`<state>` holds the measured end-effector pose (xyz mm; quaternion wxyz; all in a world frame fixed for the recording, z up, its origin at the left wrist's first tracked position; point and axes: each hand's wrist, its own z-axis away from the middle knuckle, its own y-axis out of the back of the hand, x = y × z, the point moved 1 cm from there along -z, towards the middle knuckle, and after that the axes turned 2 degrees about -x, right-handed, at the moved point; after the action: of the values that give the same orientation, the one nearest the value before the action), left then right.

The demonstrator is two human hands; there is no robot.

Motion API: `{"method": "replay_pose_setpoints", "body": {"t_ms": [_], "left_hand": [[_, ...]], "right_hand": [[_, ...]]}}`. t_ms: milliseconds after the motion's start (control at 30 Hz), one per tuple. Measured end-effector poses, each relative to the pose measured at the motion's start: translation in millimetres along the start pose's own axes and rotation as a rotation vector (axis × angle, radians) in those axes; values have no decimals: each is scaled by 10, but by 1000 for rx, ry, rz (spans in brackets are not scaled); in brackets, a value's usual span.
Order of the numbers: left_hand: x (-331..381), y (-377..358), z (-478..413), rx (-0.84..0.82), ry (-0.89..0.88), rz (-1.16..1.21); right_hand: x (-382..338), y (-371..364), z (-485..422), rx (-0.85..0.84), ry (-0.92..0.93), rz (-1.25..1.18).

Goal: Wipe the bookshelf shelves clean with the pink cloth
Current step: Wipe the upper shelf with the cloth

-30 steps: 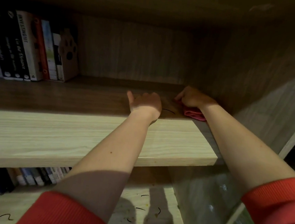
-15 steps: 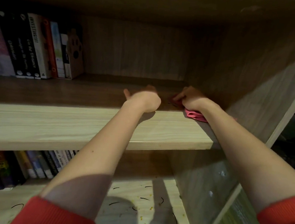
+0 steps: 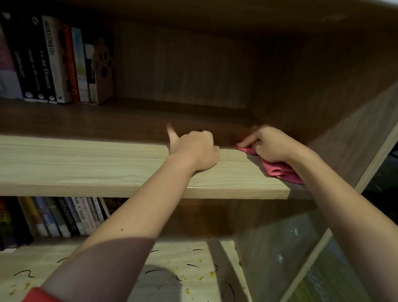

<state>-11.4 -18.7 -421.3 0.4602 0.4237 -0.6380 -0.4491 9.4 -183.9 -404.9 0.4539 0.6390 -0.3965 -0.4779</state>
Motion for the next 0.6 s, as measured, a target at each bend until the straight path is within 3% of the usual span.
{"method": "replay_pose_setpoints", "body": {"t_ms": [233, 433, 600], "left_hand": [[-41, 24, -54, 7, 37, 42], [-69, 28, -90, -1, 22, 49], [-69, 44, -90, -15, 29, 52]], "right_hand": [[-159, -66, -463, -56, -37, 11], [-125, -47, -312, -86, 119, -20], [-211, -89, -500, -44, -14, -28]]}}
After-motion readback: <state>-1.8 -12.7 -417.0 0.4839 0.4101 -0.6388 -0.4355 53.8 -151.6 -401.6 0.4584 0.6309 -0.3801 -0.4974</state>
